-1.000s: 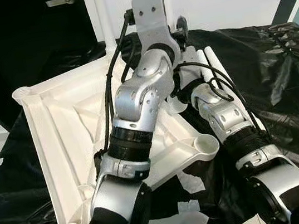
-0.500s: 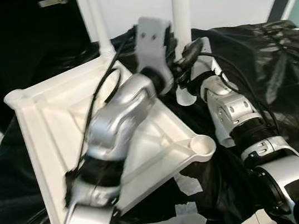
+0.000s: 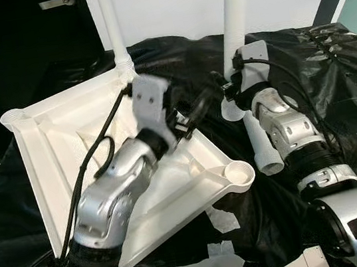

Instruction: Building children table

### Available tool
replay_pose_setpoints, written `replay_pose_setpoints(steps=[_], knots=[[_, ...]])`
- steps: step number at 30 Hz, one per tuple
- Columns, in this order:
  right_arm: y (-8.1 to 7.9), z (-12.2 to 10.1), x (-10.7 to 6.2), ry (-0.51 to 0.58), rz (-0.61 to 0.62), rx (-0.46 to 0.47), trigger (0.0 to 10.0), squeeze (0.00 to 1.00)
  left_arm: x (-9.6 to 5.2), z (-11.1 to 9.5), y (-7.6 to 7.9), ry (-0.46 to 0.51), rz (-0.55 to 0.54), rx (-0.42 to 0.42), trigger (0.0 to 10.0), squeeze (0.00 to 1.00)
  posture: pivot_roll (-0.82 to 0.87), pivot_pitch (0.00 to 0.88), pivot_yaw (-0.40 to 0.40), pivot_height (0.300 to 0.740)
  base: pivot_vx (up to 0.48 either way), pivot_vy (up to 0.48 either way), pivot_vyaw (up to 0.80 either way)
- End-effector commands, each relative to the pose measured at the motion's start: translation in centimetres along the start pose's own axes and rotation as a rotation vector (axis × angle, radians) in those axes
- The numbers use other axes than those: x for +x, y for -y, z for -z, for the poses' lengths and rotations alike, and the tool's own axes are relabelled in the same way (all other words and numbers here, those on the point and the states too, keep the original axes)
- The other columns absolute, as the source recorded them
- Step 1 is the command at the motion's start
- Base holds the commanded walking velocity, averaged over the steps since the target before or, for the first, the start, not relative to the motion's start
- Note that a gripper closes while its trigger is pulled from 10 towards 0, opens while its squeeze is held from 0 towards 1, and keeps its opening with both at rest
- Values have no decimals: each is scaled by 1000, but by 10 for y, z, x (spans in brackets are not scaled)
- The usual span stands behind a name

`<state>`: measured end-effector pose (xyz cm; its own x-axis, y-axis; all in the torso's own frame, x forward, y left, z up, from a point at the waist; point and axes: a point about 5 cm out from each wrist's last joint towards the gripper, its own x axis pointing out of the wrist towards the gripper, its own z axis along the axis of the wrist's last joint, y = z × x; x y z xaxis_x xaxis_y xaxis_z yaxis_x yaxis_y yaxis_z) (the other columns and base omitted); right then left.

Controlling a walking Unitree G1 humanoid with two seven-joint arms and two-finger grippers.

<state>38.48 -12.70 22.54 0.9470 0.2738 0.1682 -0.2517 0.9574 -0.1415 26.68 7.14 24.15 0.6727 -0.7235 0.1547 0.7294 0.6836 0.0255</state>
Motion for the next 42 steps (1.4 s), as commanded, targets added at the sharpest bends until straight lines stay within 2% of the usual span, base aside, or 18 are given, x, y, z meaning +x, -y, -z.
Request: replay_pose_setpoints(steps=[1,3,8,14,21,28,31,35,37,42], knots=[[2,-2,-2,30,0,10,10000,0,-7,9,8,-45,105,30,10000,0,150,68,-41,740,0,0,0],[2,-2,-2,30,0,10,10000,0,-7,9,8,-45,105,30,10000,0,150,68,-41,740,0,0,0],[0,1,-6,32,-19,31,10000,0,-25,35,8,-167,56,81,10000,0,162,67,-50,740,0,0,0],[-7,2,-8,45,-75,54,10000,0,-45,53,17,-267,84,90,10000,0,174,71,-61,740,0,0,0],[-15,5,-11,48,-119,38,10000,0,-59,61,24,-326,125,112,10000,0,184,71,-67,740,0,0,0],[-30,7,-18,61,-235,79,10000,0,-77,65,37,-405,236,88,10000,0,194,75,-75,740,0,0,0],[-35,6,-22,80,-305,97,10000,0,-81,66,41,-424,253,74,10000,0,194,75,-75,740,0,0,0],[-36,6,-25,88,-337,104,10000,0,-83,67,42,-432,255,66,10000,0,194,75,-75,740,0,0,0],[-40,8,-35,101,-457,114,10000,0,-87,69,45,-464,271,46,10000,0,197,79,-76,740,0,0,0],[-41,9,-39,98,-497,115,10000,0,-91,69,46,-491,280,48,10000,0,196,80,-76,740,0,0,0]])
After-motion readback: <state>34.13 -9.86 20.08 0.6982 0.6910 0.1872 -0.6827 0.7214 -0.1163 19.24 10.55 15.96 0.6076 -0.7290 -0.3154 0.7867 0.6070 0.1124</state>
